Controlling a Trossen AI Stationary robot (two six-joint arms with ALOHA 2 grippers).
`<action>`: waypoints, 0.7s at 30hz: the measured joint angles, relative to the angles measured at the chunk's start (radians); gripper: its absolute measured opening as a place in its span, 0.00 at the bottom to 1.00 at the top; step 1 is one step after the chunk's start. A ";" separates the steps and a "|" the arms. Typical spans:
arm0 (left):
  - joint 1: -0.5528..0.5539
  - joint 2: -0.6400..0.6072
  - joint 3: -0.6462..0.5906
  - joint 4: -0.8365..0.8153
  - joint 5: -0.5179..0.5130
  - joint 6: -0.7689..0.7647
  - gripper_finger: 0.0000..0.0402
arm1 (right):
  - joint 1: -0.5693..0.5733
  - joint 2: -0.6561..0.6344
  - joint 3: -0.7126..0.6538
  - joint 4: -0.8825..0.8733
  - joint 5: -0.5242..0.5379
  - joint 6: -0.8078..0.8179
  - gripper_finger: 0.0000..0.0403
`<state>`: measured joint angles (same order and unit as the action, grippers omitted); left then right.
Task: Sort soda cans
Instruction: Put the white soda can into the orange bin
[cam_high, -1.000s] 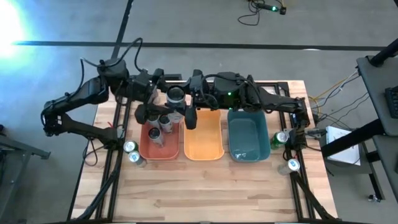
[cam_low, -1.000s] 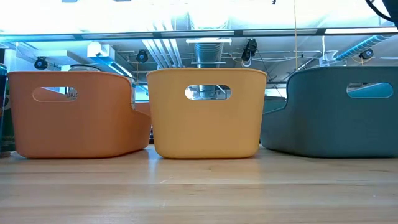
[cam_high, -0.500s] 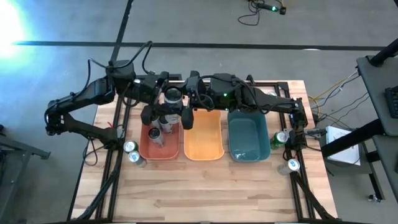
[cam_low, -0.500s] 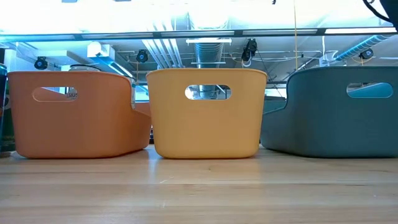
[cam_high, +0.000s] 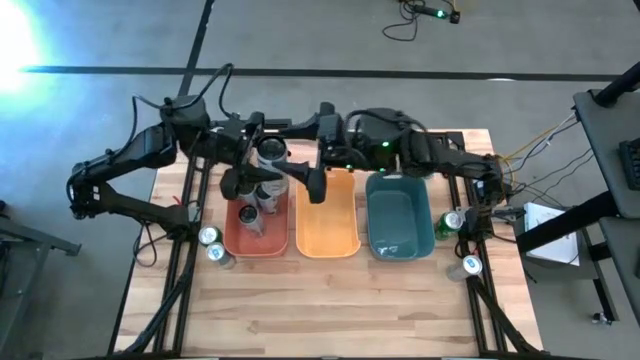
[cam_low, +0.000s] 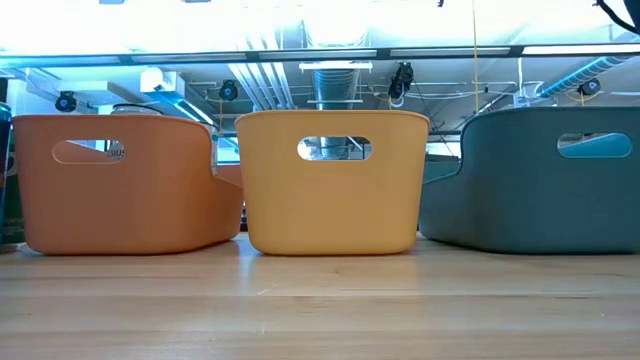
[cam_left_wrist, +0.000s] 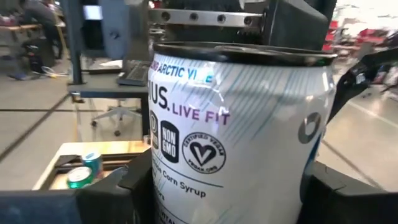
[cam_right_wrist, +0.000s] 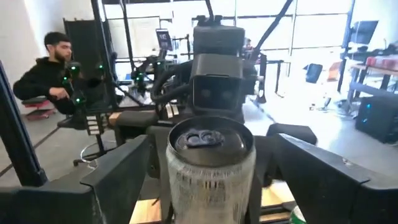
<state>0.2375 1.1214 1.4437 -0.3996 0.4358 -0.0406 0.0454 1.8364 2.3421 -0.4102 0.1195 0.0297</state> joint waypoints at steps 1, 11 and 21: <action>-0.002 -0.009 0.000 -0.013 -0.010 0.012 0.57 | 0.007 -0.002 0.000 -0.001 0.017 -0.006 0.85; -0.003 -0.164 -0.260 0.237 -0.097 -0.076 0.57 | 0.075 0.017 -0.002 -0.051 0.155 -0.023 0.81; -0.012 -0.232 -0.473 0.688 -0.130 -0.333 0.57 | 0.098 0.026 -0.082 -0.243 0.256 0.187 0.77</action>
<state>0.2253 0.8896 0.9710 0.2888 0.3061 -0.3737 0.1432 1.8628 2.2604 -0.6536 0.3759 0.2165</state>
